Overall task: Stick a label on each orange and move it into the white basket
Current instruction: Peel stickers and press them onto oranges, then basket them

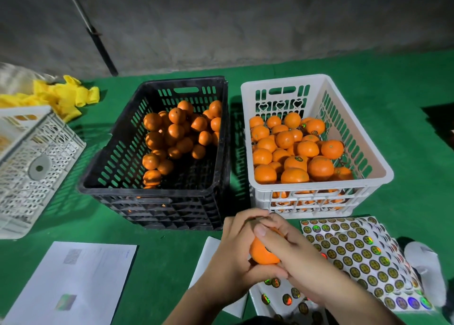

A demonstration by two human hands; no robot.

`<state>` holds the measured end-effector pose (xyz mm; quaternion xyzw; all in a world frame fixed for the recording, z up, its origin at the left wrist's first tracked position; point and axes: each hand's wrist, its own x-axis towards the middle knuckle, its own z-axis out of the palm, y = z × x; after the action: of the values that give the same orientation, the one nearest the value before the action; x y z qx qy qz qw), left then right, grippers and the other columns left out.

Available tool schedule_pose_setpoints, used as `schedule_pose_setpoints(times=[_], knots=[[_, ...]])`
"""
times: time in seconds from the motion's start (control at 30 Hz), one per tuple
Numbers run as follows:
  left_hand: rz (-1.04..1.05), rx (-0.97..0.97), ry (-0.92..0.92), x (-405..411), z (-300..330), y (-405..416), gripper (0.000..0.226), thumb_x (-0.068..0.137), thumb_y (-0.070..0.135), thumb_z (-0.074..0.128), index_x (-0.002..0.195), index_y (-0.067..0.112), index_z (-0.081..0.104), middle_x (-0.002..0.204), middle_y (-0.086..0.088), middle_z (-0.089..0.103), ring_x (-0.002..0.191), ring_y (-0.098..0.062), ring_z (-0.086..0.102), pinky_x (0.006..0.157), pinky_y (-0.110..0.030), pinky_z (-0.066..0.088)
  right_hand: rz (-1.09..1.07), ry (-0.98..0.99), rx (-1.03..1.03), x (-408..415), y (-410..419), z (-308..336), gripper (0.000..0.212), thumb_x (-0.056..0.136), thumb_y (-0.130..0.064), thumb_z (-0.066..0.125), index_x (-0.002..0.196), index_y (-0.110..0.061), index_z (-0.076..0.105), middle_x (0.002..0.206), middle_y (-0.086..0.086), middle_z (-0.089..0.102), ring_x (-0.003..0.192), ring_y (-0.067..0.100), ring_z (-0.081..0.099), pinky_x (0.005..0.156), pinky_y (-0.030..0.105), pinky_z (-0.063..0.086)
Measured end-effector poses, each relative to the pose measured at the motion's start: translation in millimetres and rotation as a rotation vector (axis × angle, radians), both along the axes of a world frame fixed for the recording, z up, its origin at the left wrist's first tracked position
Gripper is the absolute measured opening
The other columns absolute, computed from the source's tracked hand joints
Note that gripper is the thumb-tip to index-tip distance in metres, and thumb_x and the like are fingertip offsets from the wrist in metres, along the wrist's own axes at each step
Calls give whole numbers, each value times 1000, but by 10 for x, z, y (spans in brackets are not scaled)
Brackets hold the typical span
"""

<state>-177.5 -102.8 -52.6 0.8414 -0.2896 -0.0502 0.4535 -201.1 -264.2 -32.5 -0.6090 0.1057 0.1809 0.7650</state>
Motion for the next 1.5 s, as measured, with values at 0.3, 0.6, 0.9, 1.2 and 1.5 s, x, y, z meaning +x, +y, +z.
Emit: schedule_pose_setpoints(times=[0.3,0.6,0.9,1.2,1.5], knots=[[-12,-147,71,57,146,10,70,84,53,79,146,39,49,147,16,47,140,-19,33,112,-17,32,2,-69,194,70,26,160,59,77,-61,83,122,-25,72,126,14,71,122,31,67,99,44,58],[-10,-135,33,55,85,35,62,83,57,79,138,47,54,148,18,51,139,-17,37,110,-15,32,196,-111,-126,118,-104,208,53,77,-61,78,124,-41,66,125,-7,71,121,13,65,108,45,51],[335,122,-431,839,266,317,19,101,34,63,120,30,66,124,19,66,114,-13,60,95,-43,45,-72,-268,-530,1229,-632,393,51,77,-56,77,120,-32,65,117,-3,67,91,7,72,71,27,62],[420,687,-23,1431,232,449,42,109,55,26,140,35,47,98,2,73,81,-23,69,58,-37,53,-81,-446,-1003,1936,-367,25,73,100,-51,58,160,-24,27,170,7,12,158,27,10,127,50,18],[325,633,212,2173,292,322,24,105,23,47,127,17,54,114,-13,68,103,-35,66,84,-46,55,85,-477,-1259,1945,90,-302,80,101,-51,55,164,-22,14,172,6,-3,158,27,3,128,44,18]])
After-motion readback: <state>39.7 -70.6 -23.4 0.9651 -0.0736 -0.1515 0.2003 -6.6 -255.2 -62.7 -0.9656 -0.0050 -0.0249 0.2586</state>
